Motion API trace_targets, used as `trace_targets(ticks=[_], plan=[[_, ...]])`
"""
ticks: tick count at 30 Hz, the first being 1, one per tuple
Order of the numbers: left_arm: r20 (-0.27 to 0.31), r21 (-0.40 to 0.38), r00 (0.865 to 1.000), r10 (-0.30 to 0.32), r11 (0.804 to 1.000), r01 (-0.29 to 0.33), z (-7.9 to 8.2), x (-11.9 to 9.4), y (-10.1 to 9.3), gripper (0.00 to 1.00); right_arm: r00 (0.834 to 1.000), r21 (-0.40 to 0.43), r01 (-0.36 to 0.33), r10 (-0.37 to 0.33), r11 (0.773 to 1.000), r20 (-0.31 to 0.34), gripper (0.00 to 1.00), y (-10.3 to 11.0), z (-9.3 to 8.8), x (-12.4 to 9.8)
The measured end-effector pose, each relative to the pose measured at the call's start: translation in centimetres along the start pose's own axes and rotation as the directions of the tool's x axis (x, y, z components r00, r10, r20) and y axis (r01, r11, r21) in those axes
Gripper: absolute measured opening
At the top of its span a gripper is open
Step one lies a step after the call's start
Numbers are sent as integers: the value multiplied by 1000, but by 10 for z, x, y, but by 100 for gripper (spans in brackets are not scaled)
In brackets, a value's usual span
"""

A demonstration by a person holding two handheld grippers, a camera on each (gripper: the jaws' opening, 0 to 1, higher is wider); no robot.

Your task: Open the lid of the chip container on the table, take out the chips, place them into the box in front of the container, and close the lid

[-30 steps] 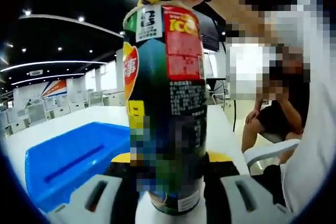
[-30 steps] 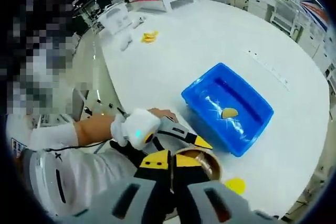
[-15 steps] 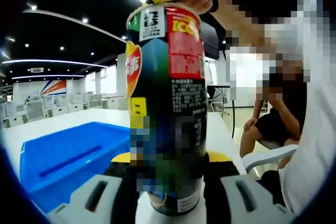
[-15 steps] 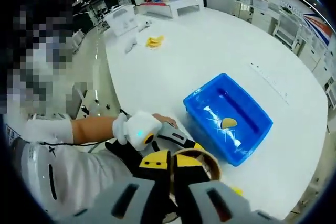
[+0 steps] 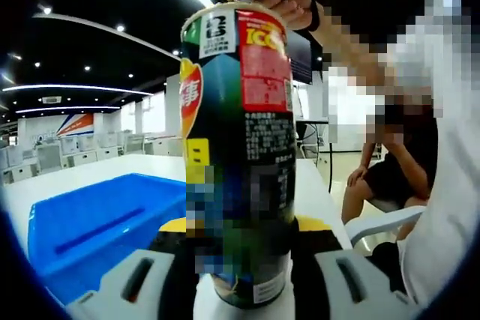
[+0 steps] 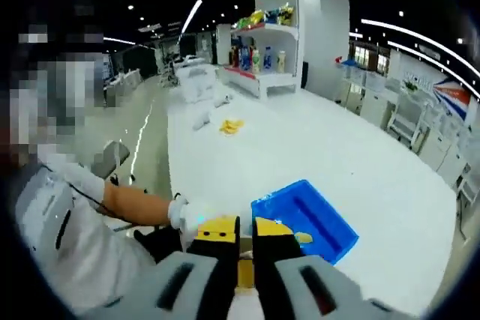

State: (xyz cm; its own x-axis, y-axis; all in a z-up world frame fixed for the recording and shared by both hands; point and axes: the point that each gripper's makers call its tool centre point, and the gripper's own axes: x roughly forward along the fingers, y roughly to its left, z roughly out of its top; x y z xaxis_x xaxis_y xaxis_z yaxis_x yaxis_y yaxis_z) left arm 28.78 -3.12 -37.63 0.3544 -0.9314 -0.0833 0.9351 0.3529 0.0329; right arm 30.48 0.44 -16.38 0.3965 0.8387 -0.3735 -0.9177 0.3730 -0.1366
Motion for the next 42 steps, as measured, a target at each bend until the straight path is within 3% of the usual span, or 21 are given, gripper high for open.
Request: trace_targets(ticks=[1, 4, 8, 12, 15, 17, 21, 25, 27, 29, 32, 42], plan=[[0, 0, 1000, 0, 1000, 0, 0, 0, 0, 49, 998, -29, 35, -33, 999, 50, 23, -6, -3, -9], [-1, -1, 1000, -5, 1000, 5, 0, 0, 0, 49, 990, -13, 121, -120, 993, 80, 25, -21, -24, -25], [0, -2, 1000, -7, 1000, 7, -1, 0, 0, 49, 980, -29, 191, -189, 981, 58, 30, -30, -81, -39], [2, -1, 1000, -10, 1000, 10, -1, 0, 0, 49, 958, -38, 282, -280, 959, 54, 39, -36, -141, -49], [0, 0, 1000, -12, 1000, 12, -1, 0, 0, 49, 950, 71, 300, -305, 951, 62, 47, -34, -178, -52], [0, 0, 1000, -13, 1000, 13, 0, 1, 0, 49, 946, 62, 308, -313, 949, 81, 51, -31, -197, -54], [4, 1, 1000, -9, 1000, 9, 0, 1, 1, 49, 913, 154, 386, -401, 909, 74, 54, -43, -237, -55], [3, 5, 1000, -14, 1000, 14, 0, 1, 1, 49, 910, 182, 398, -412, 899, 46, 57, -37, -272, -49], [6, 5, 1000, -17, 1000, 17, 0, 1, 1, 49, 908, 172, 403, -416, 899, 45, 57, -34, -280, -45], [9, 1, 1000, -17, 1000, 17, 0, 1, 1, 49, 903, 186, 421, -429, 888, 5, 60, -36, -294, -43], [13, 2, 1000, -16, 1000, 16, 0, 0, 1, 49, 885, 184, 455, -465, 872, 15, 62, -44, -299, -44], [30, 8, 1000, -9, 1000, 8, 1, -1, -1, 49, 892, 202, 442, -452, 874, 5, 60, -45, -308, -38]])
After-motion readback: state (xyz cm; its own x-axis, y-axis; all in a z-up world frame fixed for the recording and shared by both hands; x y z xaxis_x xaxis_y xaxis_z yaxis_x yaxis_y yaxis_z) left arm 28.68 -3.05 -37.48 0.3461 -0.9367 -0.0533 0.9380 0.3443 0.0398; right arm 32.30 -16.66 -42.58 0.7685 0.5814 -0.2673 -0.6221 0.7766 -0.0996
